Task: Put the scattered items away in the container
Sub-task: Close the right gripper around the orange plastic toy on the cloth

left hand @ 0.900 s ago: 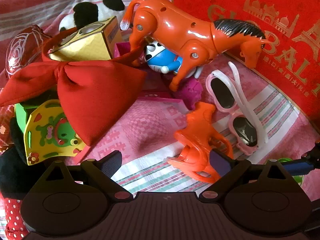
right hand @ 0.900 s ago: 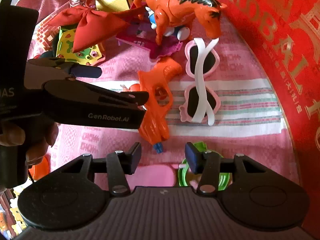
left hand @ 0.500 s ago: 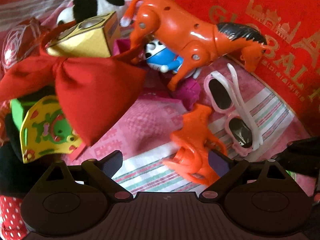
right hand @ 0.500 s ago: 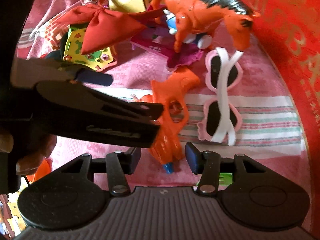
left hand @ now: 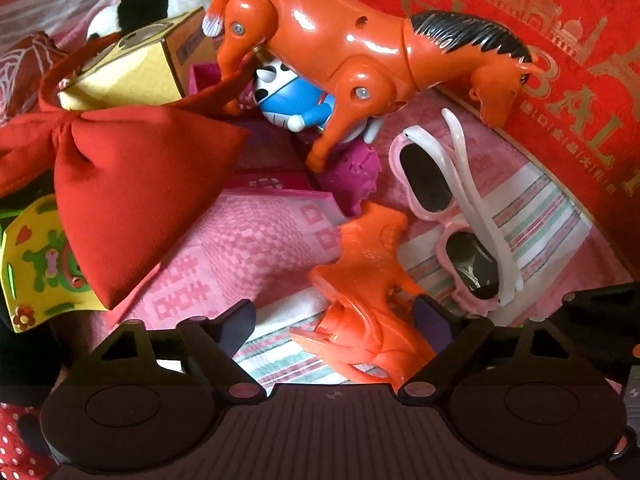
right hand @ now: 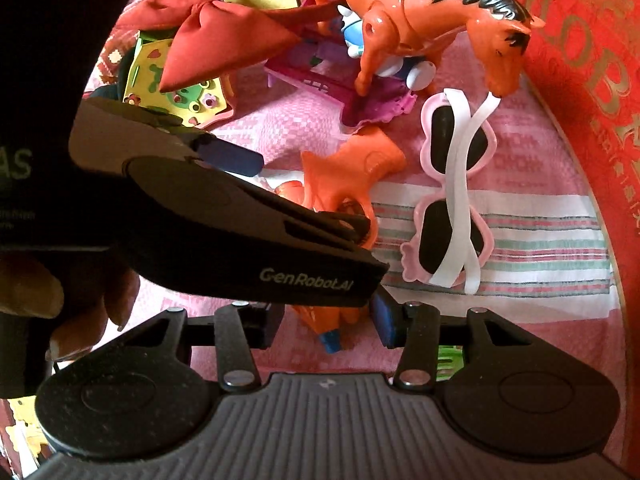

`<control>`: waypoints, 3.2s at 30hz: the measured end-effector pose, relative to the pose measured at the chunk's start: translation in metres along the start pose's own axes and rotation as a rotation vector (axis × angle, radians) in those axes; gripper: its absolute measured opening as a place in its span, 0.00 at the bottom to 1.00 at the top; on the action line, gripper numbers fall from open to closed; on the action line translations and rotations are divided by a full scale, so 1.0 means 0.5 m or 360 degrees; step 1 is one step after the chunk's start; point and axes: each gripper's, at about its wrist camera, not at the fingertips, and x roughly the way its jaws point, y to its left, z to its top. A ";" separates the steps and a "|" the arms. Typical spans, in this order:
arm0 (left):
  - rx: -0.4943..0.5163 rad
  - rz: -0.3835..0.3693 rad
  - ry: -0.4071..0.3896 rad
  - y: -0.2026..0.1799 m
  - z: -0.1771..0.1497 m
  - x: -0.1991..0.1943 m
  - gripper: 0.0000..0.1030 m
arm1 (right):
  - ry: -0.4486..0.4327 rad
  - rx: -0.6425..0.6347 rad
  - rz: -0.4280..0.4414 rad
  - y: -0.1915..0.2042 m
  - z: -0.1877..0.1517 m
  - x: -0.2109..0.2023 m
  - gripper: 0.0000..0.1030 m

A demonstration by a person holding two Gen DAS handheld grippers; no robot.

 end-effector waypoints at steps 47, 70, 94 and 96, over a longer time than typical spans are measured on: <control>-0.0119 -0.0184 0.0021 0.025 -0.023 -0.019 0.63 | -0.0009 0.0026 0.0088 -0.015 -0.007 -0.007 0.45; -0.0214 -0.0206 -0.0021 0.027 -0.015 -0.012 0.47 | -0.0014 0.0068 0.0084 -0.023 -0.004 -0.006 0.42; -0.0156 -0.0278 -0.0042 0.064 -0.041 -0.028 0.46 | -0.0039 0.0029 0.0192 -0.015 -0.019 -0.007 0.38; -0.0174 -0.0347 -0.0059 0.087 -0.044 -0.036 0.41 | -0.0044 0.0058 0.0216 -0.027 -0.020 -0.014 0.38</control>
